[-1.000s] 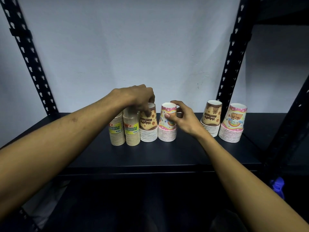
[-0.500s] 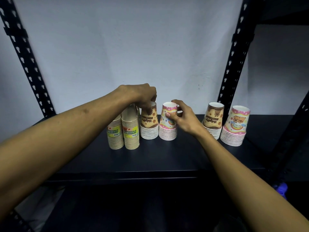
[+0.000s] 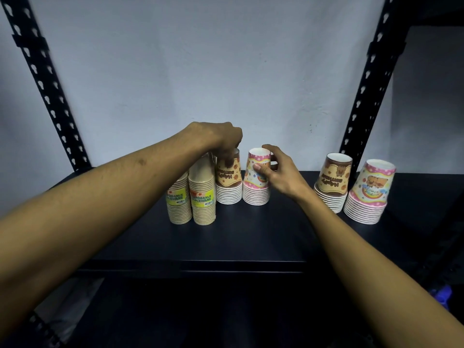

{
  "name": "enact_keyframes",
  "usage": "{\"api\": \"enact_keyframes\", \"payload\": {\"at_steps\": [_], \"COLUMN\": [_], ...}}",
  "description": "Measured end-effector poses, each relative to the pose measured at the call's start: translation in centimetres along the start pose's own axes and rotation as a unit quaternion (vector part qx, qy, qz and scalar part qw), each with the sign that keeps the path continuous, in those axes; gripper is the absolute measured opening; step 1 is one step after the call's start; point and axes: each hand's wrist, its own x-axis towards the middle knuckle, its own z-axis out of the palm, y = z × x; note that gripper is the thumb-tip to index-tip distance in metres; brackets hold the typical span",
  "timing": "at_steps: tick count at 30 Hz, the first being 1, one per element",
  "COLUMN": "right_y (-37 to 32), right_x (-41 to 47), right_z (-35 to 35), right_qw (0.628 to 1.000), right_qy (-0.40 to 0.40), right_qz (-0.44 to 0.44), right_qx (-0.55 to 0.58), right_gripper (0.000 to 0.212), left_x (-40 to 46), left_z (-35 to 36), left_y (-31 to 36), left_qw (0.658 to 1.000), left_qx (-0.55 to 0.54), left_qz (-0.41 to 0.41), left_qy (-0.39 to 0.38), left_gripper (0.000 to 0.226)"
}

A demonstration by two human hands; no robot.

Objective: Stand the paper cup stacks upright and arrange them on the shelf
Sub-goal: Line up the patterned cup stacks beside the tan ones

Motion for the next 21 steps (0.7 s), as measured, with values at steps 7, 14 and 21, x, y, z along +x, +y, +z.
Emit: {"api": "enact_keyframes", "payload": {"at_steps": [7, 14, 21], "right_y": [0.20, 0.03, -0.26], "right_x": [-0.01, -0.21, -0.29], "right_z": [-0.02, -0.10, -0.07], "right_qw": [1.000, 1.000, 1.000], "right_qy": [0.000, -0.002, 0.007], "right_qz": [0.005, 0.004, 0.007], "right_qx": [0.016, 0.018, 0.014], "right_gripper": [0.057, 0.058, 0.058], "left_x": [0.15, 0.07, 0.11], "left_z": [-0.03, -0.01, 0.00], "left_y": [-0.39, -0.68, -0.84], "left_qw": [1.000, 1.000, 1.000], "left_qx": [0.011, 0.020, 0.027], "left_qz": [0.009, 0.013, 0.014], "left_qy": [0.004, 0.005, 0.004], "left_gripper": [0.046, 0.049, 0.048]}}
